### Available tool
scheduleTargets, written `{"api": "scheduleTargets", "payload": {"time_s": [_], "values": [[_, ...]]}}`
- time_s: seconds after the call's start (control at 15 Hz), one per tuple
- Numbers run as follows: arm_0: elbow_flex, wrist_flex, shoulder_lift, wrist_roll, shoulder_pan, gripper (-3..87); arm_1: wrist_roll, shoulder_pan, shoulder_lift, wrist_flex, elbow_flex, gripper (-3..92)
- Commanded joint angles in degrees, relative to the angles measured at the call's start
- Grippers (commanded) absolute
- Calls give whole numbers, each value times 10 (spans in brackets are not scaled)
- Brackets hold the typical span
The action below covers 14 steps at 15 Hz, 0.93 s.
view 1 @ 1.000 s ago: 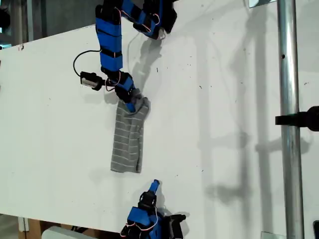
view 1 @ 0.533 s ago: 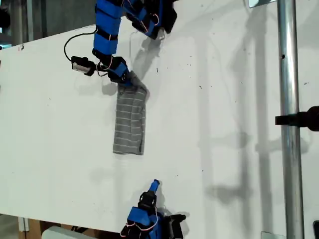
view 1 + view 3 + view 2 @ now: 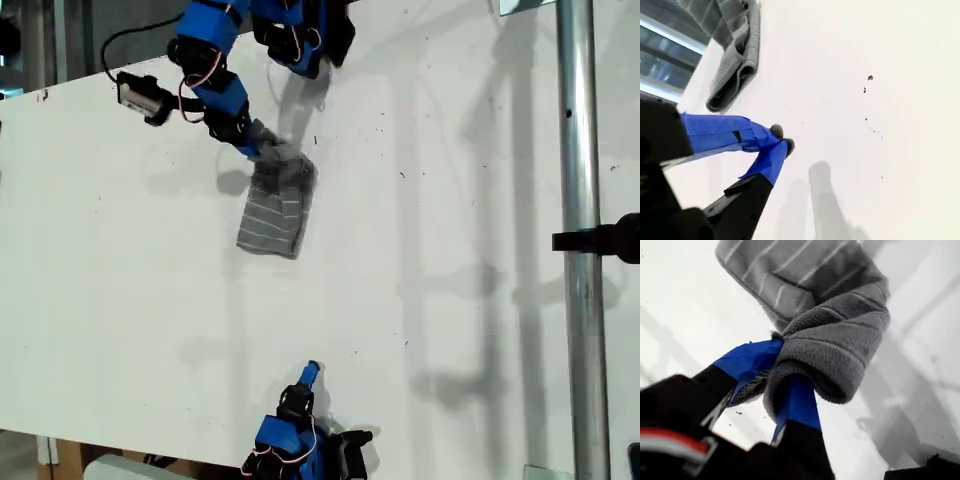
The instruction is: Grasp corners of a towel and fold twice.
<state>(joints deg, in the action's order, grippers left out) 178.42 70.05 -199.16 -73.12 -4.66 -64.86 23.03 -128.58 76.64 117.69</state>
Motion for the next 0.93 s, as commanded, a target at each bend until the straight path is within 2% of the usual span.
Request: {"api": "scheduleTargets", "payload": {"time_s": [0.0,0.27,0.33,0.4,0.47,0.67,0.87], "values": [[3,3,-3,3,-3,-25,19,-32,177,-130,-106,-2],[3,4,-3,1,-3,-25,42,-45,427,-214,-273,1],[3,4,-3,1,-3,-25,45,-41,441,-219,-290,115],[3,4,-3,0,-3,-25,79,-36,428,-250,-291,370],[3,4,-3,-1,-4,-25,105,-28,398,-283,-287,417],[3,4,-3,-2,-5,-25,130,17,294,-333,-264,340],[4,25,-3,-38,-4,-25,126,69,119,-259,-107,70]]}}
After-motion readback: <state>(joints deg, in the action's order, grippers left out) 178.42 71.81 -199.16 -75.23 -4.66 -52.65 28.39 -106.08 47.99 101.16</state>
